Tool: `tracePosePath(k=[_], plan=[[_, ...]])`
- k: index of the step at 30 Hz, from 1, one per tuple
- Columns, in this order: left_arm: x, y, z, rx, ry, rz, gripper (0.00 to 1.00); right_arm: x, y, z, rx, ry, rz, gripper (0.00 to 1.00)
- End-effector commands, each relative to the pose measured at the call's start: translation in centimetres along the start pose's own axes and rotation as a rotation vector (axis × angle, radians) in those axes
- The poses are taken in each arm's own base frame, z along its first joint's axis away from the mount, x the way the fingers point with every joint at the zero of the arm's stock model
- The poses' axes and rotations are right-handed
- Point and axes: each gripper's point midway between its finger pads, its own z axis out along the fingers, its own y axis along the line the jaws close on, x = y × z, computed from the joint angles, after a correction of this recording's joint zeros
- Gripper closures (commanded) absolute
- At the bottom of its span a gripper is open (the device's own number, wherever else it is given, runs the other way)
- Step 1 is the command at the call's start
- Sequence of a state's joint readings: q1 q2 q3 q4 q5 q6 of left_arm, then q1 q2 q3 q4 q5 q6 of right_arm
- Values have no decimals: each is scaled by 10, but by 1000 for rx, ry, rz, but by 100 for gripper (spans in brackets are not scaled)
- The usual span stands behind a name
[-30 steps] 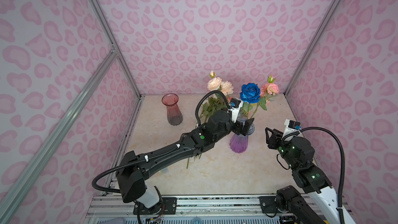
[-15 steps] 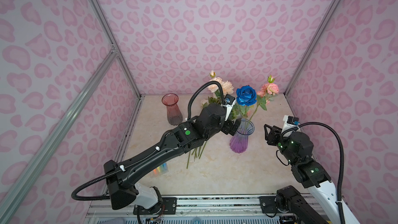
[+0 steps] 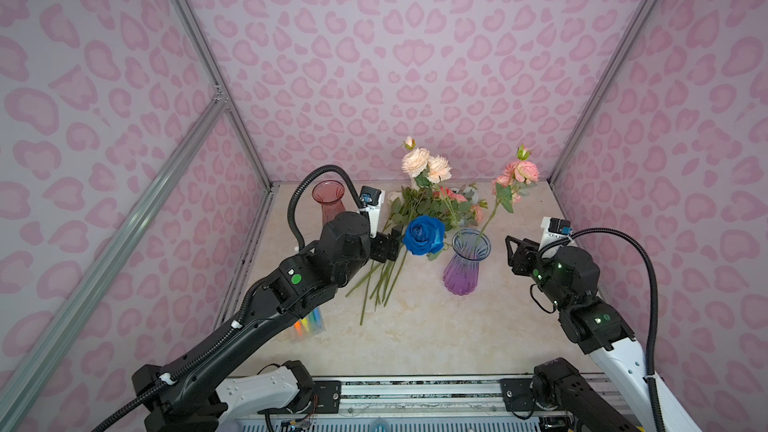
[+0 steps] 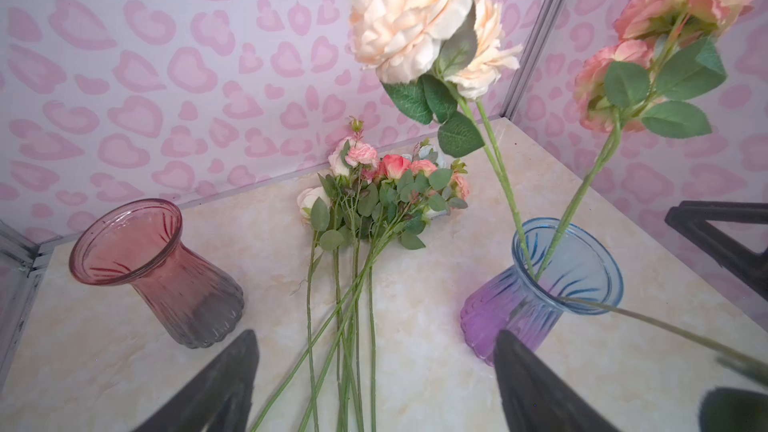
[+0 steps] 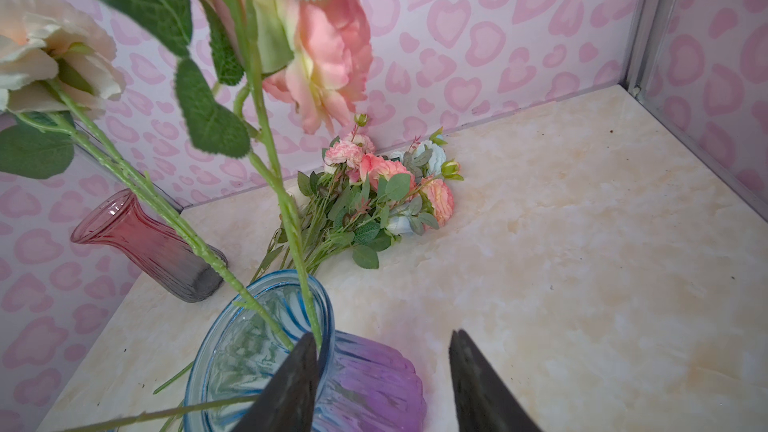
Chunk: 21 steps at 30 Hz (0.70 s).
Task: Arrange the flowers into the vase
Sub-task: 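Open the left gripper and draw it back toward the flower bundle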
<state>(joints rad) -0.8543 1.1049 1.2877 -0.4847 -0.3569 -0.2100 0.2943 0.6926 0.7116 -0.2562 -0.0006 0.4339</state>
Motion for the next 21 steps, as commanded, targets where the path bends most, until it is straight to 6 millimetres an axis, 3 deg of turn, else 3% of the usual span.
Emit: tracePosePath(k=[1,8,12,15,21], plan=[[-3,0,1,17,-9,-39,11,-8,6,2,-22,-23,-6,48],[-2,4,10,-7,1,-49,14,-12,8,7,-20,-23,-19,47],[-1,50,4,-158,-1,-119,21,-14,6,7,-9,-25,-22,47],[25,85,15,-207,53,-255,29,-11,6,6,-18,-22,-4,48],[92,98,72,-217,268,-318,41,9,-3,8,-6,21,13,49]])
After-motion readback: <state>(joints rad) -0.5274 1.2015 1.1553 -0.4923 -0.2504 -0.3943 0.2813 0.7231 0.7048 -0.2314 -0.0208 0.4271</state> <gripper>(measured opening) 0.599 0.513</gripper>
